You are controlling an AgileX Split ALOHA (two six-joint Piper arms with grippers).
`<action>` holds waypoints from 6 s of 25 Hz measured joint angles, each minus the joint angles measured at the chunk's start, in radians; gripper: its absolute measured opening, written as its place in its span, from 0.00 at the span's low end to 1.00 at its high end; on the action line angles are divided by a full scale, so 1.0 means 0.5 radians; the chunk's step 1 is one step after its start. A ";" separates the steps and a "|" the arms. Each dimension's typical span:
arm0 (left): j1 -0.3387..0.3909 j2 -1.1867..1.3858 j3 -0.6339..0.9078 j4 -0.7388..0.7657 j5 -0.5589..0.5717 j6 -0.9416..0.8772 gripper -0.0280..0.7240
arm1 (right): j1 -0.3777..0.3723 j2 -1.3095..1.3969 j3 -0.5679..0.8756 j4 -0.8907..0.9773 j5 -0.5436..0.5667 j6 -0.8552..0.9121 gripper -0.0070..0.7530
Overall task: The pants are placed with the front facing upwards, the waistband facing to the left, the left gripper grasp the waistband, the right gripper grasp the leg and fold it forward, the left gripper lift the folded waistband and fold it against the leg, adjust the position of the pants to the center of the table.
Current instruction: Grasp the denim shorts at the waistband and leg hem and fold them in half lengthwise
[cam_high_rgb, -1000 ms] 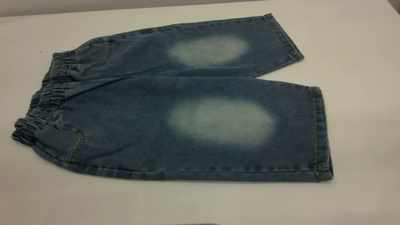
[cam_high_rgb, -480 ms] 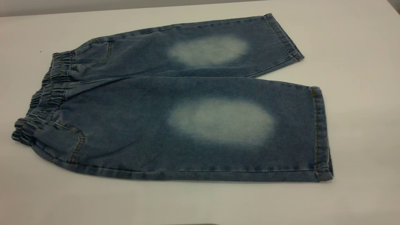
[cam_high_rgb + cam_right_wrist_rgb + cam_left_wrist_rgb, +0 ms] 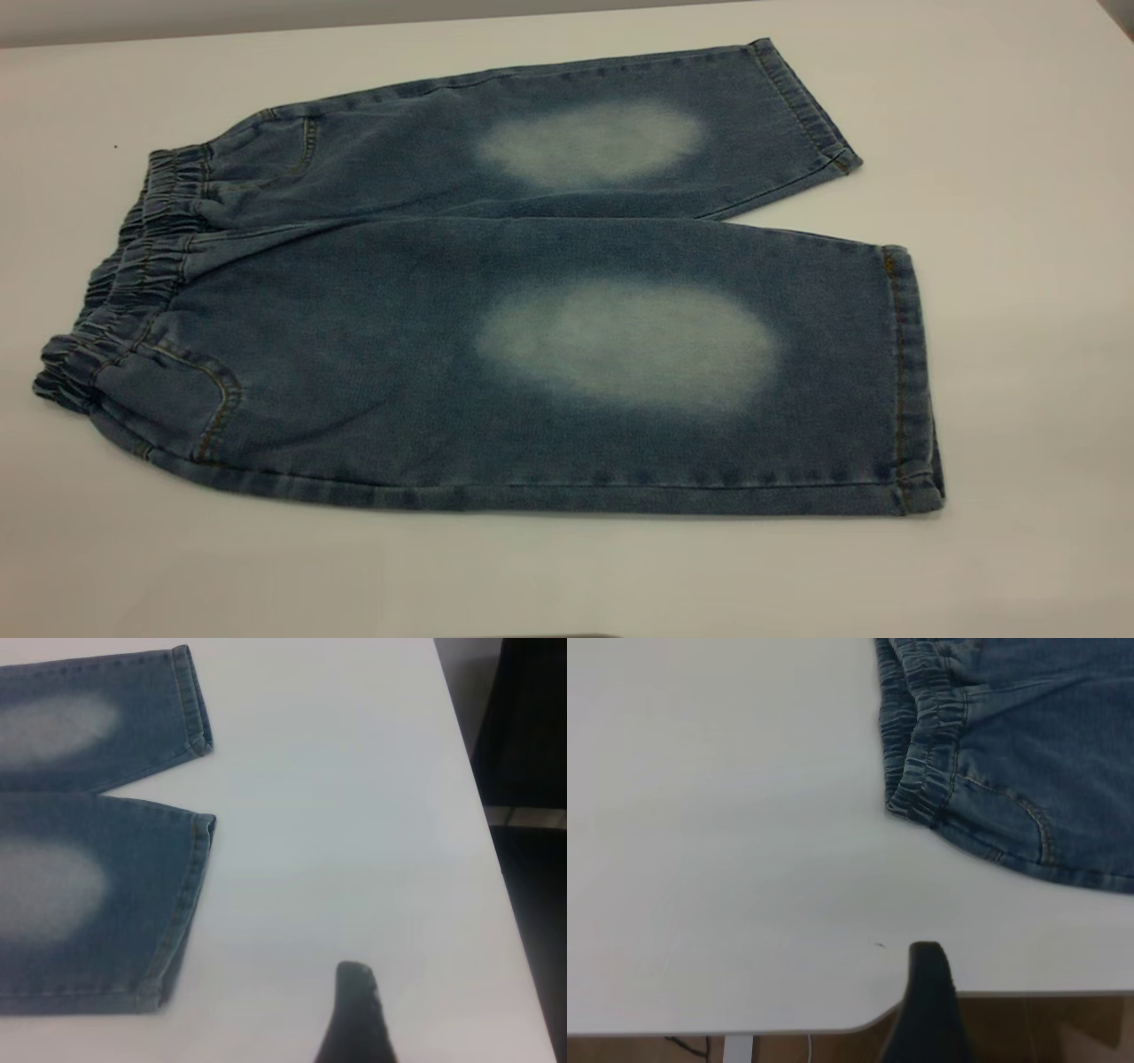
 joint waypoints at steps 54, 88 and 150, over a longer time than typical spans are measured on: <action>0.004 2.522 -0.421 0.060 -0.988 -0.163 0.72 | 0.765 2.877 -0.432 1.281 -1.136 -1.002 0.64; 0.342 3.964 -0.818 -1.079 -1.360 0.359 0.77 | 0.773 3.067 -0.442 1.039 -1.282 -0.677 0.64; 0.323 3.647 -0.900 -0.980 -1.136 0.416 0.14 | 0.773 3.122 -0.141 1.595 -1.229 -1.021 0.64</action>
